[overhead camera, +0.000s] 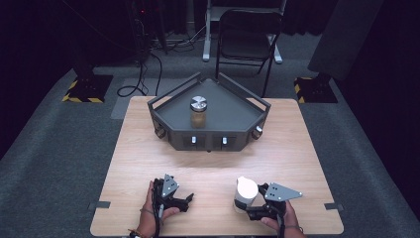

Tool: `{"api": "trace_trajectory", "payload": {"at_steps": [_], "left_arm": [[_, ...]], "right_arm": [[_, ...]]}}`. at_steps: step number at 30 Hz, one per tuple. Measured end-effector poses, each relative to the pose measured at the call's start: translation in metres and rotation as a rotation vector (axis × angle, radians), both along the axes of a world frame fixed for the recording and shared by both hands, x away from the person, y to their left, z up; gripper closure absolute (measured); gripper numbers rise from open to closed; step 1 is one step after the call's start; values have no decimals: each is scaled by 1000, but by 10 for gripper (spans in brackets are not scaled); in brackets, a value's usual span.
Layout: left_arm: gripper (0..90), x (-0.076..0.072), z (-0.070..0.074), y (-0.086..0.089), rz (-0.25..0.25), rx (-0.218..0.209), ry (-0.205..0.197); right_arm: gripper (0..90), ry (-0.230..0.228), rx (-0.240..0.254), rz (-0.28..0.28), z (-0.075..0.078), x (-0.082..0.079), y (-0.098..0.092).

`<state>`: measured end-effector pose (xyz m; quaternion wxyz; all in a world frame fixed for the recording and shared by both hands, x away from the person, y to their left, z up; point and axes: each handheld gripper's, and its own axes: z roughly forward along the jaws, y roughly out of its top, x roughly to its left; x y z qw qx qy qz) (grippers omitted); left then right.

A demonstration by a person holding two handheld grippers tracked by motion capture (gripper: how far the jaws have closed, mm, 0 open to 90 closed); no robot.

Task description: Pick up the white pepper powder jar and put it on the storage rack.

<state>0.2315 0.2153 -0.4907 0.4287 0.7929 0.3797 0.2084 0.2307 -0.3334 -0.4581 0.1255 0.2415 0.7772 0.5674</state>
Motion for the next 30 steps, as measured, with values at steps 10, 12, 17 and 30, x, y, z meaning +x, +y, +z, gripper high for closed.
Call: {"api": "trace_trajectory", "payload": {"at_steps": [10,12,17,30], "left_arm": [[8,0,0,0,0,0,2],[9,0,0,0,0,-1,2],[8,0,0,0,1,-3,4],[8,1,0,0,0,-2,4]], "right_arm": [[291,-37,-5,-87,27,6,6],[291,-53,-10,-100,34,7,8],[292,-81,-17,-131,53,14,12],[292,-108,-14,-181,91,33,18]]}}
